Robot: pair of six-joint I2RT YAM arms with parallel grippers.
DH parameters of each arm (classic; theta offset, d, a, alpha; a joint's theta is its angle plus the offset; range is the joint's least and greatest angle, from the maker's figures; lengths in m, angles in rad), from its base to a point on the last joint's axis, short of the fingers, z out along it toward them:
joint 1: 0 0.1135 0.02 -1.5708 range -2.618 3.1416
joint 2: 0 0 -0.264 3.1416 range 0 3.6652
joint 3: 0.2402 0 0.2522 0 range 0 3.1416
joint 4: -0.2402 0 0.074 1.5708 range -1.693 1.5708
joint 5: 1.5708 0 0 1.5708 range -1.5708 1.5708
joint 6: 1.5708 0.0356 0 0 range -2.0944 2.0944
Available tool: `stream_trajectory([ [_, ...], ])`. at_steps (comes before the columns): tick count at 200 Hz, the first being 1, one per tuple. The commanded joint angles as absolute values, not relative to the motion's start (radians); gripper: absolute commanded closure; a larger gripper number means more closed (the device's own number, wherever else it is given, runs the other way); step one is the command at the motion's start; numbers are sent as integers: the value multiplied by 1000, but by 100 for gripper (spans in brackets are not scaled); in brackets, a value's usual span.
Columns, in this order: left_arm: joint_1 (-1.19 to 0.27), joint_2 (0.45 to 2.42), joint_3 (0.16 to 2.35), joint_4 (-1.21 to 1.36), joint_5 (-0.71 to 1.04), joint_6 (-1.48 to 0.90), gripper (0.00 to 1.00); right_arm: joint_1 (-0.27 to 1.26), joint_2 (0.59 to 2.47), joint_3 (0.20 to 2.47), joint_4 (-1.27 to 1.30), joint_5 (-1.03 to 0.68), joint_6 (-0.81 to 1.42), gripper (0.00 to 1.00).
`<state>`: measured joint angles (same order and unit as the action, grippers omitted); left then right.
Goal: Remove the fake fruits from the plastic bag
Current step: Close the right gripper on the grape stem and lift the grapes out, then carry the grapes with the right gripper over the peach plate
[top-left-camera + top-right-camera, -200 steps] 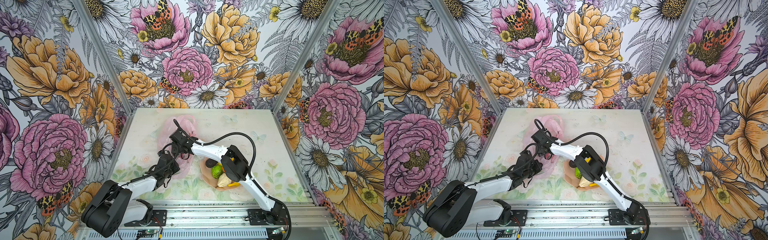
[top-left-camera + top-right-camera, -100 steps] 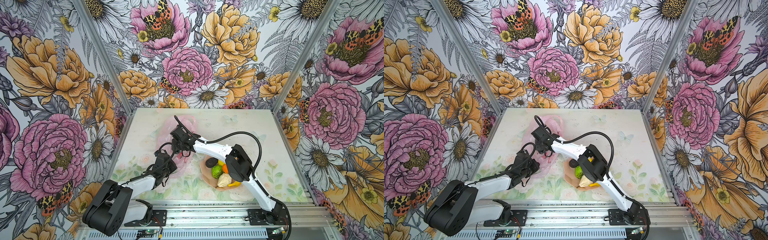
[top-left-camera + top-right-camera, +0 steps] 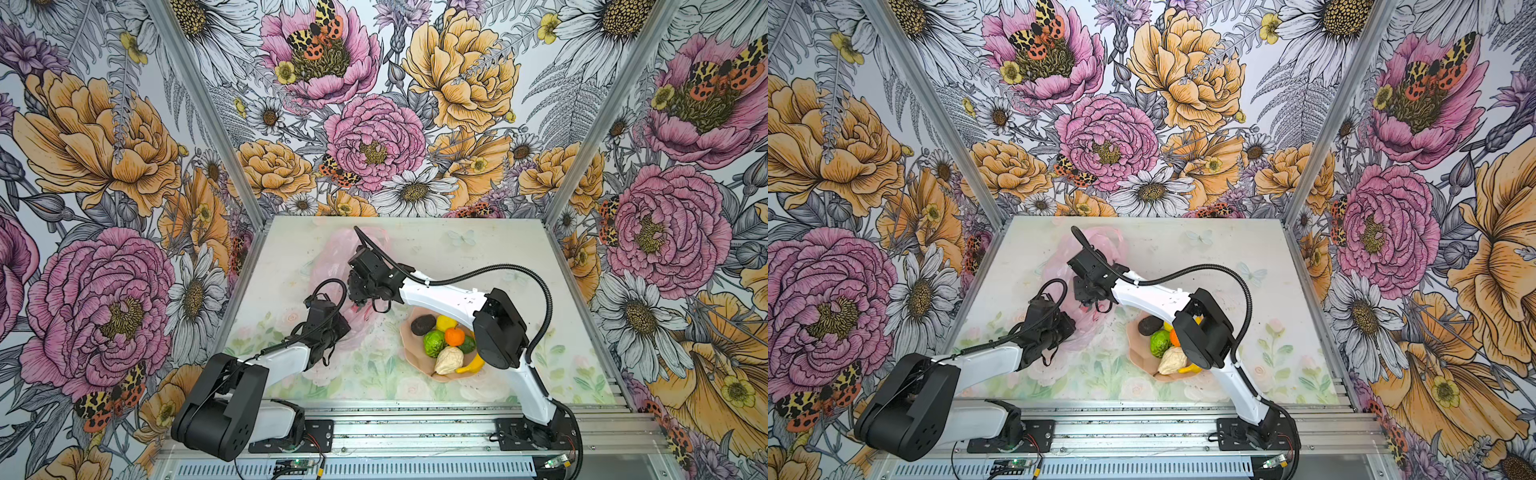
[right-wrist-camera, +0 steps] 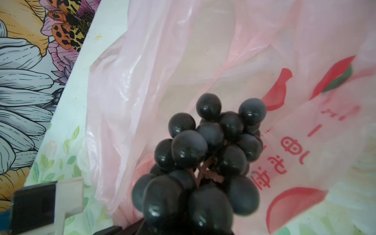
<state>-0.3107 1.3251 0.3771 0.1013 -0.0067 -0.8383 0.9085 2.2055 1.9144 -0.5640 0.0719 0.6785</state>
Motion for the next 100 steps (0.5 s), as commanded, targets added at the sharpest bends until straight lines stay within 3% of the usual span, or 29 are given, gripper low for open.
stream_trajectory([
  [1,-296,1351,421,101,10,-815,87,916,2114,1885,-545,55,631,68],
  [100,-189,1464,561,75,57,-735,89,923,1833,1638,-557,68,518,68],
])
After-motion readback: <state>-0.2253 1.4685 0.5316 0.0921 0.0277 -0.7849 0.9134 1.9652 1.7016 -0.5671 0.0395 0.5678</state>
